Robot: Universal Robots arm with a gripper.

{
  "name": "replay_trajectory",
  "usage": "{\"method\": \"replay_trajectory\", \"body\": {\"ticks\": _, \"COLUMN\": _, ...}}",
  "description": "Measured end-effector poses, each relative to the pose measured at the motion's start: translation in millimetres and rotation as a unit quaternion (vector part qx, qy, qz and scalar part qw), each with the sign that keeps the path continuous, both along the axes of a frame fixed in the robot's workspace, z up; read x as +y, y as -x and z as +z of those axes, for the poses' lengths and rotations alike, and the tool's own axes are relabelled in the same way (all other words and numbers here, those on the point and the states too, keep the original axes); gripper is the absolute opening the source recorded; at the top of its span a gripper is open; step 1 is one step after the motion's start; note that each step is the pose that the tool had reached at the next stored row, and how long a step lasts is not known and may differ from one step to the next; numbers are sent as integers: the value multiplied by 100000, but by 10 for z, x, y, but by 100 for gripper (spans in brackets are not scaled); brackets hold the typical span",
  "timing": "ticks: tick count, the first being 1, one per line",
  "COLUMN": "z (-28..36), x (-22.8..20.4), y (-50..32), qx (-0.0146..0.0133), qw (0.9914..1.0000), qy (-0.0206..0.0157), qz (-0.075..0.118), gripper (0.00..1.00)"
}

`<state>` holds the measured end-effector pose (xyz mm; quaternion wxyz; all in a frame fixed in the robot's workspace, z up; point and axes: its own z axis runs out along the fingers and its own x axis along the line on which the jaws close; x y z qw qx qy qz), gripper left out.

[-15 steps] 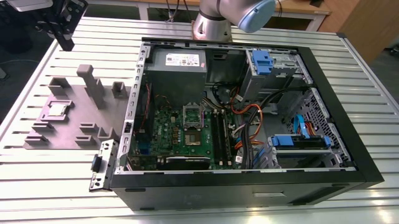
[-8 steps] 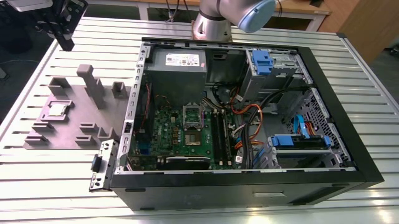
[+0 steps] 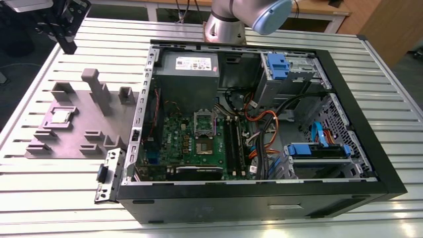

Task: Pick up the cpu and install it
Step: 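Reach for the cpu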

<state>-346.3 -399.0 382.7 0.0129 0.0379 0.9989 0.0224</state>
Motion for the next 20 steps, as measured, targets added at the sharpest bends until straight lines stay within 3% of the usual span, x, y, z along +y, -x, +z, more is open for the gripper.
{"method": "replay_trajectory", "body": {"ticks": 20, "z": -29, "x": 0, "y": 530, "qx": -1, "qw": 100000, "qy": 0, "qz": -3, "gripper": 10}}
